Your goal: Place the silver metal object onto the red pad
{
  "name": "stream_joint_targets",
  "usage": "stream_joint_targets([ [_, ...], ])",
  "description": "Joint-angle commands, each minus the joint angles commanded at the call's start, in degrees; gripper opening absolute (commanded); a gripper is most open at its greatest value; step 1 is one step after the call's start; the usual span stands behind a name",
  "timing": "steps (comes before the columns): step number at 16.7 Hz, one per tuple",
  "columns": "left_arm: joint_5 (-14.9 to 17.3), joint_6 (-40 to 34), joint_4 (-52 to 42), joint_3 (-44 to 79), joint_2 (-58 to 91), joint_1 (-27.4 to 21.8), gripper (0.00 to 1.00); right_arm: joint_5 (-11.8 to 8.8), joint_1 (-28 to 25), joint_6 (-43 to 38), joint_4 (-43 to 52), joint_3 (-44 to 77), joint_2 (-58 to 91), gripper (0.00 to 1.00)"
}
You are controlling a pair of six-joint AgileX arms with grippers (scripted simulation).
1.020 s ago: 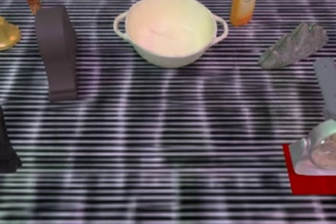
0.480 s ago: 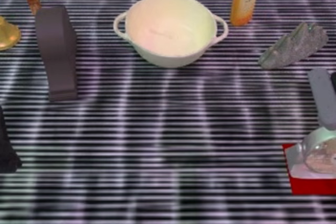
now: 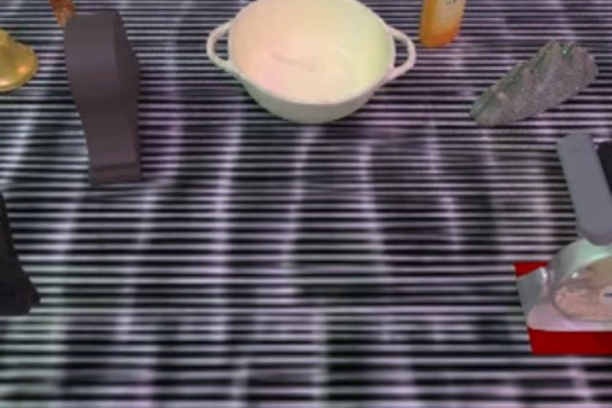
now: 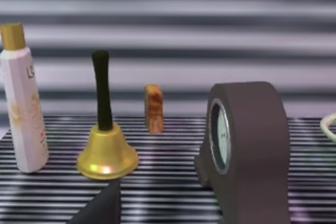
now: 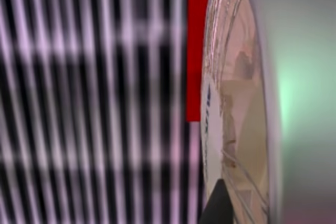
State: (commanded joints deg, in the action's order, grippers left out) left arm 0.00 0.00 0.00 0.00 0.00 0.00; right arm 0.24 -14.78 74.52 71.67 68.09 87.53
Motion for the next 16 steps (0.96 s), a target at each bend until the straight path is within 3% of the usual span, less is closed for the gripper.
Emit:
stream_joint_targets([
  [10, 0.0, 0.0, 0.0, 0.0, 0.0, 0.0, 1.00, 0.0, 0.0, 0.0, 0.0, 0.0, 0.0, 0.98],
  [16, 0.0, 0.0, 0.0, 0.0, 0.0, 0.0, 1.00, 0.0, 0.0, 0.0, 0.0, 0.0, 0.0, 1.00],
])
